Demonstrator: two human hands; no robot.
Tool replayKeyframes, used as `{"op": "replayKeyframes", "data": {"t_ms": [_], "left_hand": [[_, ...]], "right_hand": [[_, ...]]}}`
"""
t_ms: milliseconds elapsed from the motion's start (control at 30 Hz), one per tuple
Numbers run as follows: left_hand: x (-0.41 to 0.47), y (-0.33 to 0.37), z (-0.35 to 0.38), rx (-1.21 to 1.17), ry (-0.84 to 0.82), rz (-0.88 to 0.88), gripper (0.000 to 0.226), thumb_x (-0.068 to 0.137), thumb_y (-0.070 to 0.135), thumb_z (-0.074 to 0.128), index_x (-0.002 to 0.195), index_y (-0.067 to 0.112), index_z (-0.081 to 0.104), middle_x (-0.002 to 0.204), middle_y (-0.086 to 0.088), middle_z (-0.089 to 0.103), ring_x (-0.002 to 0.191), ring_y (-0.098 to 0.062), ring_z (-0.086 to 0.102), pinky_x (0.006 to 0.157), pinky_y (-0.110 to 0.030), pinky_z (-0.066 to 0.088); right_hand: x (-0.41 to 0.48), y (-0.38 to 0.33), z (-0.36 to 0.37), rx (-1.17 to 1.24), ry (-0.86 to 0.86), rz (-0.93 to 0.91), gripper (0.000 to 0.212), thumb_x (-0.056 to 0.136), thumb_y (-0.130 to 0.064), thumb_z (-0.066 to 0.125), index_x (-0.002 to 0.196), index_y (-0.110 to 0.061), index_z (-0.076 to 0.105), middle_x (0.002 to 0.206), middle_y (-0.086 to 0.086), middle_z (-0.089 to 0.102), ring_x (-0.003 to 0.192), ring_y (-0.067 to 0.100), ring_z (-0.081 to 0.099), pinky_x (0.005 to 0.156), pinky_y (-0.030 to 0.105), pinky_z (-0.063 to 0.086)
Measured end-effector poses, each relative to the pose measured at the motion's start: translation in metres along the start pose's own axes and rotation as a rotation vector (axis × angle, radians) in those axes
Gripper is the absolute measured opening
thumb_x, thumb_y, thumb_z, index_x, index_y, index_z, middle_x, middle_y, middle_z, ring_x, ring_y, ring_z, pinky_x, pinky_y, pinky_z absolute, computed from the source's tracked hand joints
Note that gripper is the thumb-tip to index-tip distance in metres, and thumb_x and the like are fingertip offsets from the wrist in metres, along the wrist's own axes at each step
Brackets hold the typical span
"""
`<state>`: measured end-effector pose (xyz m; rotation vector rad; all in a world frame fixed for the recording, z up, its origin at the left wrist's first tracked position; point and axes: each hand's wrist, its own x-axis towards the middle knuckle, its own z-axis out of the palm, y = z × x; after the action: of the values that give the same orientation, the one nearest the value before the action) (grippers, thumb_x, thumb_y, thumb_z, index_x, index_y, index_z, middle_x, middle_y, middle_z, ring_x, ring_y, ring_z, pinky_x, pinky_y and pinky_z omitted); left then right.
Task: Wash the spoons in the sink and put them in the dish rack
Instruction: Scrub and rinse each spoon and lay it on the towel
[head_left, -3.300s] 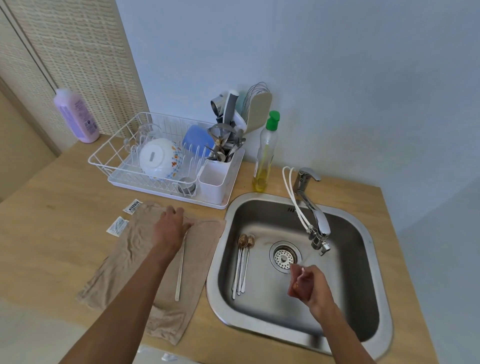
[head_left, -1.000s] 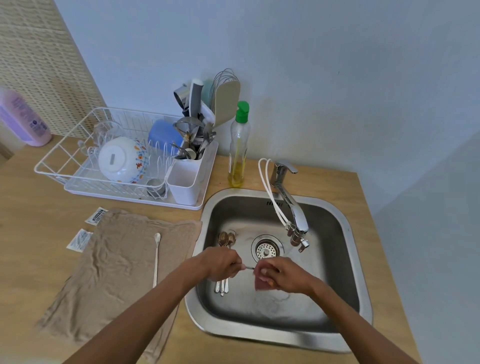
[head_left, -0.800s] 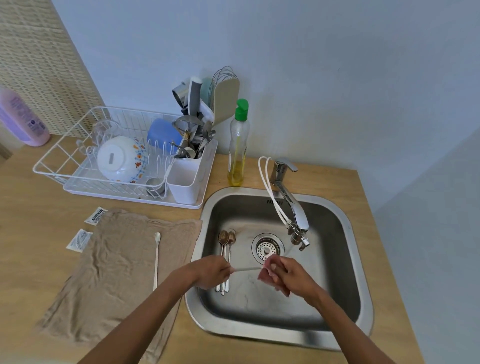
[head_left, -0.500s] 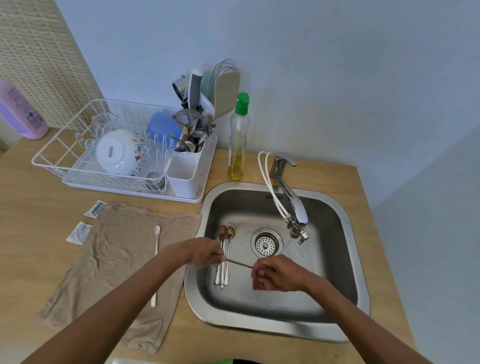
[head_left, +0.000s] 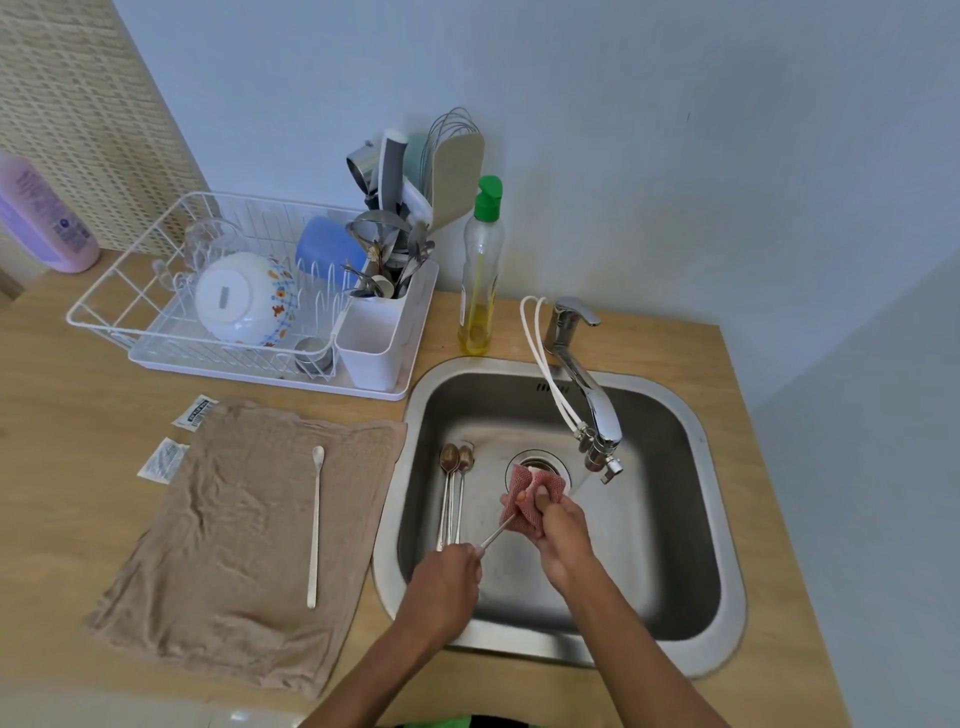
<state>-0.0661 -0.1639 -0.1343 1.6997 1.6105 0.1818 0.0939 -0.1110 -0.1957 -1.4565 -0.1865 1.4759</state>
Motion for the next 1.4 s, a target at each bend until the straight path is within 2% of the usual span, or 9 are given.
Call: {"op": "replayKeyframes", "data": {"t_ms": [267, 400, 567, 667, 800, 1000, 1233, 1333, 1400], "left_hand": [[-0.004, -0.001, 0.016, 0.076, 0.092, -0.055, 0.023, 0.102, 0.018, 0.043, 0.087, 0.014, 0.060, 0.079, 0.000, 0.062, 0.071, -0.014, 0.057, 0.062, -0.026, 0.039], [-0.009, -0.004, 0.016, 0.050, 0.089, -0.049, 0.031, 0.106, 0.025, 0.037, 0.085, 0.013, 0.057, 0.075, 0.001, 0.057, 0.064, -0.012, 0.051, 0.061, -0.022, 0.033], [-0.008, -0.008, 0.010, 0.032, 0.031, -0.005, 0.036, 0.106, 0.025, 0.036, 0.084, 0.010, 0.060, 0.076, -0.003, 0.058, 0.066, -0.013, 0.051, 0.059, -0.023, 0.032], [0.001, -0.011, 0.006, 0.006, 0.010, 0.006, 0.035, 0.106, 0.025, 0.036, 0.078, 0.014, 0.054, 0.073, 0.001, 0.055, 0.063, -0.010, 0.048, 0.056, -0.019, 0.033], [0.008, -0.005, 0.009, -0.053, -0.102, 0.017, 0.037, 0.106, 0.027, 0.034, 0.075, 0.017, 0.051, 0.067, 0.003, 0.051, 0.058, -0.008, 0.046, 0.054, -0.020, 0.034], [0.011, -0.011, 0.005, -0.276, -0.372, -0.033, 0.042, 0.106, 0.034, 0.035, 0.079, 0.021, 0.065, 0.069, -0.004, 0.058, 0.067, -0.015, 0.054, 0.067, -0.027, 0.043], [0.030, -0.016, 0.005, -0.268, -0.480, -0.008, 0.027, 0.101, 0.027, 0.051, 0.100, 0.011, 0.073, 0.073, -0.003, 0.073, 0.071, -0.010, 0.069, 0.079, -0.028, 0.053], [0.065, -0.023, -0.030, -0.086, -0.363, -0.035, 0.016, 0.093, 0.018, 0.065, 0.105, 0.012, 0.074, 0.097, -0.001, 0.076, 0.086, -0.007, 0.069, 0.079, -0.023, 0.050], [0.091, -0.021, -0.052, -0.074, -0.169, -0.040, 0.018, 0.095, 0.024, 0.061, 0.100, 0.014, 0.074, 0.095, 0.000, 0.076, 0.086, -0.009, 0.068, 0.078, -0.024, 0.051]], "right_hand": [[-0.007, -0.003, 0.030, 0.143, 0.156, 0.010, 0.021, 0.104, -0.013, 0.045, 0.120, -0.006, 0.058, 0.109, 0.021, 0.069, 0.091, 0.035, 0.071, 0.059, 0.035, 0.062], [-0.014, -0.014, 0.025, -0.135, -0.046, -0.025, 0.018, 0.104, -0.010, 0.045, 0.114, -0.010, 0.060, 0.100, 0.018, 0.072, 0.078, 0.029, 0.073, 0.064, 0.040, 0.062], [-0.006, -0.028, 0.004, -0.509, -0.087, -0.029, 0.018, 0.101, -0.009, 0.051, 0.114, -0.005, 0.062, 0.091, 0.012, 0.072, 0.076, 0.024, 0.074, 0.073, 0.043, 0.061], [-0.009, -0.018, 0.003, -0.293, 0.014, -0.030, 0.017, 0.102, -0.008, 0.048, 0.110, -0.004, 0.062, 0.085, 0.015, 0.070, 0.067, 0.024, 0.070, 0.068, 0.043, 0.061], [-0.021, -0.005, 0.017, 0.070, -0.072, 0.092, 0.021, 0.103, -0.009, 0.043, 0.105, 0.001, 0.061, 0.070, 0.012, 0.061, 0.066, 0.024, 0.064, 0.065, 0.043, 0.059], [-0.014, -0.015, 0.022, 0.078, 0.038, 0.030, 0.029, 0.105, -0.016, 0.041, 0.081, -0.011, 0.056, 0.064, 0.009, 0.054, 0.051, 0.017, 0.056, 0.054, 0.035, 0.051], [-0.025, -0.011, 0.023, -0.116, -0.144, -0.065, 0.023, 0.105, -0.025, 0.044, 0.112, -0.018, 0.065, 0.067, 0.011, 0.055, 0.055, 0.018, 0.053, 0.053, 0.032, 0.050], [-0.017, -0.017, 0.016, -0.202, -0.023, -0.140, 0.018, 0.105, -0.022, 0.044, 0.097, -0.016, 0.059, 0.060, 0.003, 0.048, 0.047, 0.013, 0.044, 0.043, 0.026, 0.038], [-0.012, -0.018, 0.012, -0.352, 0.004, -0.192, 0.016, 0.104, -0.024, 0.045, 0.096, -0.018, 0.057, 0.064, 0.000, 0.049, 0.047, 0.011, 0.041, 0.041, 0.023, 0.032]]}}
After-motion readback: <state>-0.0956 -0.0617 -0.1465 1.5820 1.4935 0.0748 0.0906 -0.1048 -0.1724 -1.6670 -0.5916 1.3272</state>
